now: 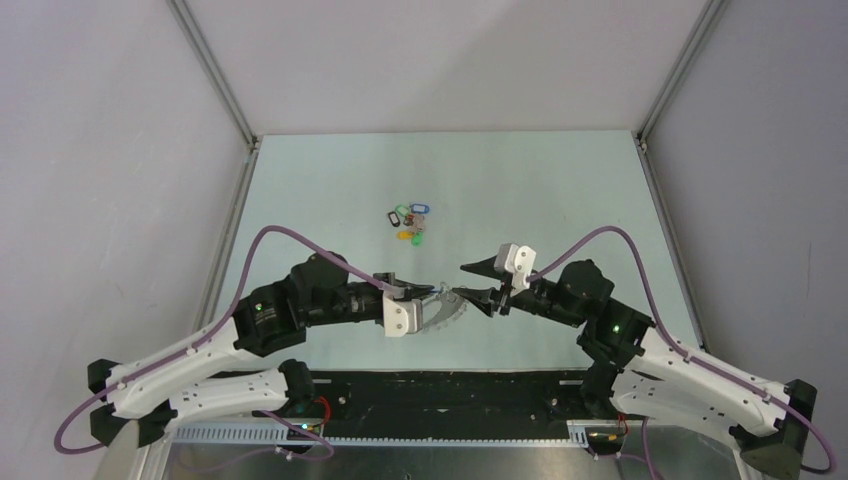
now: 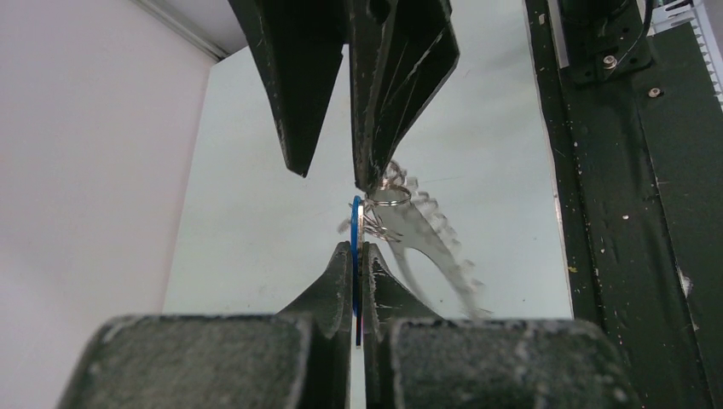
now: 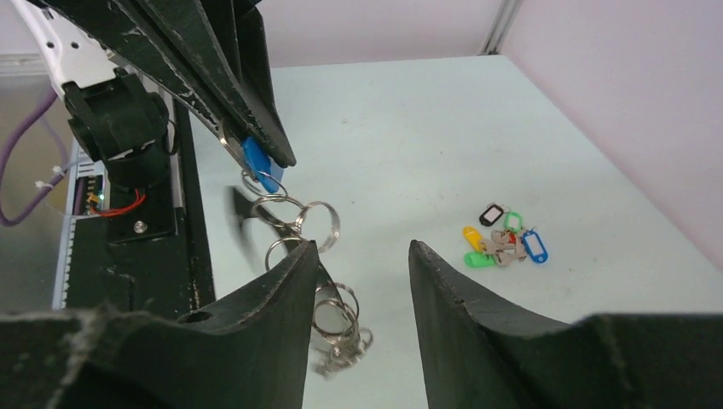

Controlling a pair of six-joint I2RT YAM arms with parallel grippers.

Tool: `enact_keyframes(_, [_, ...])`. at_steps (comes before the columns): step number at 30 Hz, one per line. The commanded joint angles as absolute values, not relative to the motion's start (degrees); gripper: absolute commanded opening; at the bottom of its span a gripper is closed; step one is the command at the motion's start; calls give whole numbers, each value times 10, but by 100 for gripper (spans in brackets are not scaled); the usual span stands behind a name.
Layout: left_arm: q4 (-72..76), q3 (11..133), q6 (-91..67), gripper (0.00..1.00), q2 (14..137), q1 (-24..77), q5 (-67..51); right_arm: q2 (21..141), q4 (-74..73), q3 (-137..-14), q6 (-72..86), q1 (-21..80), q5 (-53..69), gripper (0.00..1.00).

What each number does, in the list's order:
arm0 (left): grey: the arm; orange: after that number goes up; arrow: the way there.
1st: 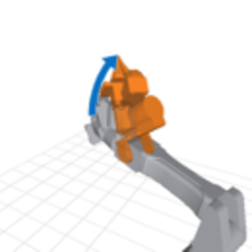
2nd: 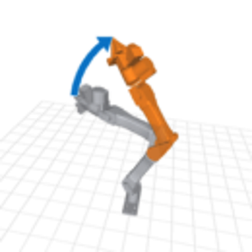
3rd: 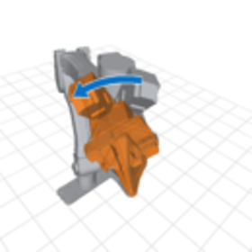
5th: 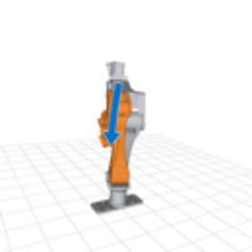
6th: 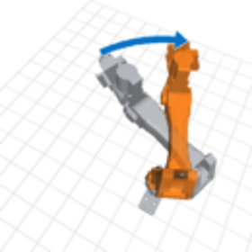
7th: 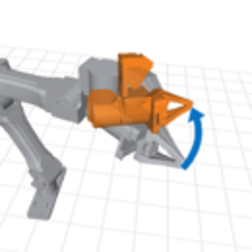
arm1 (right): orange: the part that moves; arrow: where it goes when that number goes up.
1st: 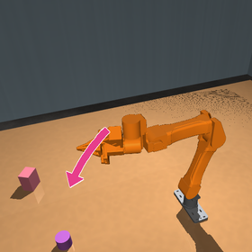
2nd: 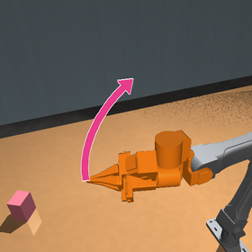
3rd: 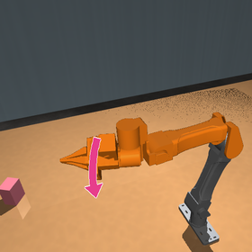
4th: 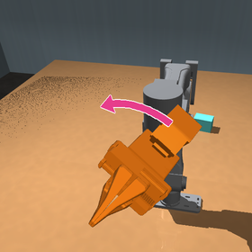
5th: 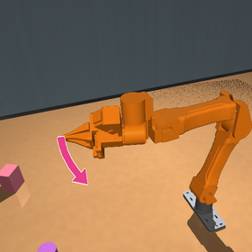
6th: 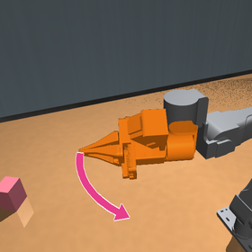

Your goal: Remove the keys from the keyring

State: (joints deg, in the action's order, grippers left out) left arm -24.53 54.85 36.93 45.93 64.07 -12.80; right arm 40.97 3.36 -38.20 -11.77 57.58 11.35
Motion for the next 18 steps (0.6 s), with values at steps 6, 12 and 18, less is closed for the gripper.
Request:
enact_keyframes(6, [-213,561,368,0,446,636,-154,447,106,-410,-145,549,235,47])
enact_keyframes(12, [-213,562,368,0,445,636,-155,425,119,-409,-122,518,265,47])
enact_keyframes(18, [-214,562,368,0,444,635,-158,417,118,-413,-114,505,284,45])
